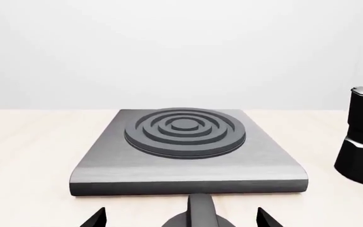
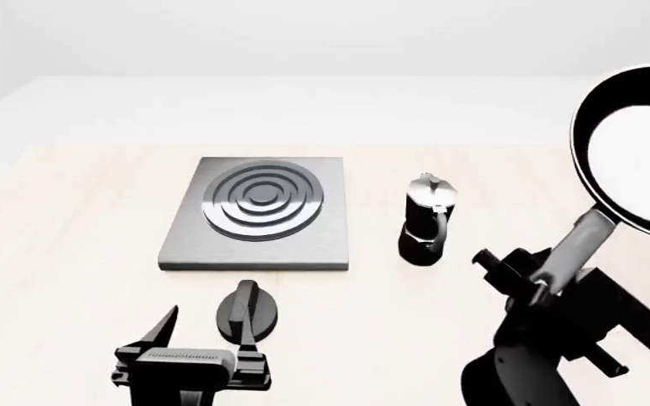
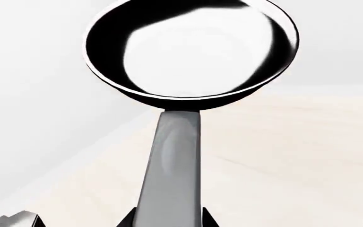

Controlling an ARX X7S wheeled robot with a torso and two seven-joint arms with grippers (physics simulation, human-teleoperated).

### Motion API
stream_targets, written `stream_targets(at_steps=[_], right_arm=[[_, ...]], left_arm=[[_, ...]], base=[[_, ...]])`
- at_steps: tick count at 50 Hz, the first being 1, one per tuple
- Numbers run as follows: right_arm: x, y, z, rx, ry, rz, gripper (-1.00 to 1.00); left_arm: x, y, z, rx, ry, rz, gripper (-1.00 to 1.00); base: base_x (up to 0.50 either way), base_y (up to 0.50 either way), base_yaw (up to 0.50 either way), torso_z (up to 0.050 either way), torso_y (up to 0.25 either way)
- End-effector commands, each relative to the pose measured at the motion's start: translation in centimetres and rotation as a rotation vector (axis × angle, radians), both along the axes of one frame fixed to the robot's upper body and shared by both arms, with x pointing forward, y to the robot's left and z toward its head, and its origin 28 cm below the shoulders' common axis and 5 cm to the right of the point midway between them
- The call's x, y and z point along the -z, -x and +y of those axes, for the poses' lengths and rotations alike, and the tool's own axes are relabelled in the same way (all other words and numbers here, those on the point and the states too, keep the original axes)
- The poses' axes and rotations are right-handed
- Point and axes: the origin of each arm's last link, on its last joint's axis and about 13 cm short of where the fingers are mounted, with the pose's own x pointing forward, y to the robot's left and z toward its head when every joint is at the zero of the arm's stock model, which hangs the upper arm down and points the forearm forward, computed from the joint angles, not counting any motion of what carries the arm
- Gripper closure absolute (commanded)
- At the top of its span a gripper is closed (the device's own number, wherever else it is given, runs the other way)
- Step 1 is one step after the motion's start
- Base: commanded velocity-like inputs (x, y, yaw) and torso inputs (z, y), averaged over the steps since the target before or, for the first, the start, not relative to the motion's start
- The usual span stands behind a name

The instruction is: Put the frying pan on the stove.

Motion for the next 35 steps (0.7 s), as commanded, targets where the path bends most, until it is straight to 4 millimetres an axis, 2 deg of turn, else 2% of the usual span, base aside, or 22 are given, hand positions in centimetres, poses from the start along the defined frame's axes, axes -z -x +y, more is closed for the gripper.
stream_targets(at_steps=[1,6,35], right_arm=[[-1.1,0.4,0.0,-0.099,0.052,-0.110,1.00],[-1.5,1.0,0.1,-0.160,0.055,-0.168,1.00],[-2.4,2.2,1.4,-0.382,0.100,-0.206,1.00]], left_arm=[[-0.1,0.1,0.0,0.000,-0.001,-0.002,-1.00],[-0.2,0.0,-0.1,0.002,-0.004,-0.003,-1.00],[0.0,0.0,0.0,0.001,-0.003,0.000,-1.00]], base=[[0.00,0.00,0.00,0.000,0.000],[0.00,0.00,0.00,0.003,0.002],[0.00,0.00,0.00,0.000,0.002]])
